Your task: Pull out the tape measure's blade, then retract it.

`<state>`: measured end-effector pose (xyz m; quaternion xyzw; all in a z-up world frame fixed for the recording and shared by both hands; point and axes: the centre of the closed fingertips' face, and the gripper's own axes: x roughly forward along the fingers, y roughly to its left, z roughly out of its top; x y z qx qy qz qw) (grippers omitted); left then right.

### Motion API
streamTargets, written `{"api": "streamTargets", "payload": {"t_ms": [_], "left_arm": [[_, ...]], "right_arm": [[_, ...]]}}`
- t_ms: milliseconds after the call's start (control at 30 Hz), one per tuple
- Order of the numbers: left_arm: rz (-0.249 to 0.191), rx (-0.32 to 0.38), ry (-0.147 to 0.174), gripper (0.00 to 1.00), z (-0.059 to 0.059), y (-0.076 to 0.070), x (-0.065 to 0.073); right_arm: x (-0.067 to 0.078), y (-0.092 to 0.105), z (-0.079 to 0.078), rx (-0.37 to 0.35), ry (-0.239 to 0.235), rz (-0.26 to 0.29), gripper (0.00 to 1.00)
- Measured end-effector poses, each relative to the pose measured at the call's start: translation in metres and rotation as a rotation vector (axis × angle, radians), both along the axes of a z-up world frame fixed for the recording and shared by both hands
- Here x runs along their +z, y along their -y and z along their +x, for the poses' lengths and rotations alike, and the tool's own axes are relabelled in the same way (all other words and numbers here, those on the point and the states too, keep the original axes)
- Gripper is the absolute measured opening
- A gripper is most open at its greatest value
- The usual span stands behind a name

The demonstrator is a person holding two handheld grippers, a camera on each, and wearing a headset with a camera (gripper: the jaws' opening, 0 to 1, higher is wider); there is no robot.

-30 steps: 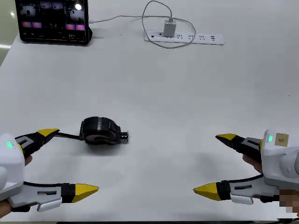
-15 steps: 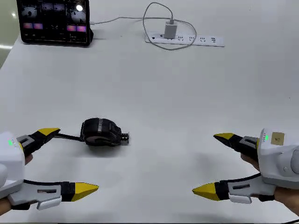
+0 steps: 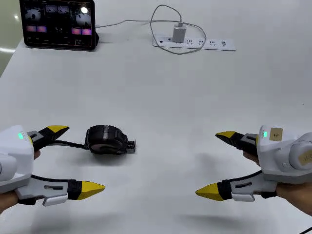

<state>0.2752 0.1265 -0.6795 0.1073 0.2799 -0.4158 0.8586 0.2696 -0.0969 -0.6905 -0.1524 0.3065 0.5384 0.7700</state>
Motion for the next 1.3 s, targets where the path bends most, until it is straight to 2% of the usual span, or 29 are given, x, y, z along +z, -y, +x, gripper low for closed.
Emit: {"api": "streamTargets", "payload": {"t_ms": [100, 167, 600, 900, 1067, 1200, 1300], "left_arm": [[0.018, -0.011, 0.011, 0.98, 0.004, 0.001, 0.000], [0.015, -0.017, 0.008, 0.98, 0.006, 0.002, 0.001], [0.077, -0.086, 0.019, 0.95, 0.015, 0.004, -0.005], [0.119, -0.131, 0.018, 0.92, 0.023, 0.006, -0.008], [0.165, -0.167, 0.018, 0.89, 0.025, 0.006, -0.013], [0.182, -0.193, 0.006, 0.86, 0.028, 0.007, -0.016], [0.199, -0.218, 0.025, 0.83, 0.030, 0.009, -0.016]], "right_arm": [[0.001, -0.004, 0.004, 0.012, 0.006, -0.002, 0.89], [0.001, -0.005, 0.006, 0.020, 0.011, -0.006, 0.89], [-0.003, -0.021, 0.013, 0.078, 0.020, -0.033, 0.88], [-0.007, -0.030, 0.016, 0.128, 0.033, -0.064, 0.87], [-0.009, -0.034, 0.019, 0.146, 0.040, -0.075, 0.86], [-0.009, -0.038, 0.021, 0.160, 0.042, -0.081, 0.86], [-0.011, -0.039, 0.022, 0.170, 0.041, -0.087, 0.85]]}}
